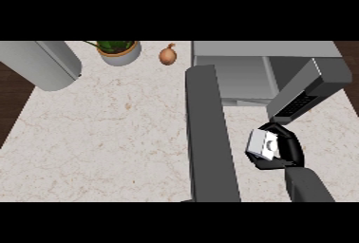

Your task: Pick up the milk, place it into the microwave and close the microwave

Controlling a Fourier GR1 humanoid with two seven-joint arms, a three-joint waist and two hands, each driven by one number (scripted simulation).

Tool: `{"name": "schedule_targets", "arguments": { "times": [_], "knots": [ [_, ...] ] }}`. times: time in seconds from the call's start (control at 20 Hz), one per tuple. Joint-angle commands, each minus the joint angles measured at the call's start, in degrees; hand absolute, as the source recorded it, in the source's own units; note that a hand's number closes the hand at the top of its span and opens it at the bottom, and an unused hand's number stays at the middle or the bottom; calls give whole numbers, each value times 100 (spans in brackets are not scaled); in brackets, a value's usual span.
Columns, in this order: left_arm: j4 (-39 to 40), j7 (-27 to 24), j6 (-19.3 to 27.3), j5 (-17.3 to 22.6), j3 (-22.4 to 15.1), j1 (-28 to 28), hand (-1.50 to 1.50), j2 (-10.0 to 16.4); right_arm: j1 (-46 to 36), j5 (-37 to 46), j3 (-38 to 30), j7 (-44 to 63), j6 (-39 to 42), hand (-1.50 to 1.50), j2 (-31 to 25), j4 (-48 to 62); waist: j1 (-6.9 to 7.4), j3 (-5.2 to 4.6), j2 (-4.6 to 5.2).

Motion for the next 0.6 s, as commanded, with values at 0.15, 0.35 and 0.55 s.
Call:
{"name": "schedule_targets", "arguments": {
  "times": [0.15, 0.35, 0.55],
  "knots": [
    [159, 74, 70, -53, 154, -182, -150, 39, 299, 138, 477, 317, -285, 150, 549, -1336, -84, -7, -18],
    [-91, -119, 204, -425, -207, 31, -150, -125, 493, -90, 527, 1677, -159, 150, 377, -2704, -99, -9, -27],
    [-51, 101, -88, 58, 103, 100, -150, -127, -35, 90, 459, 1632, -594, 150, 537, -2189, -30, -3, -6]
  ]
}}
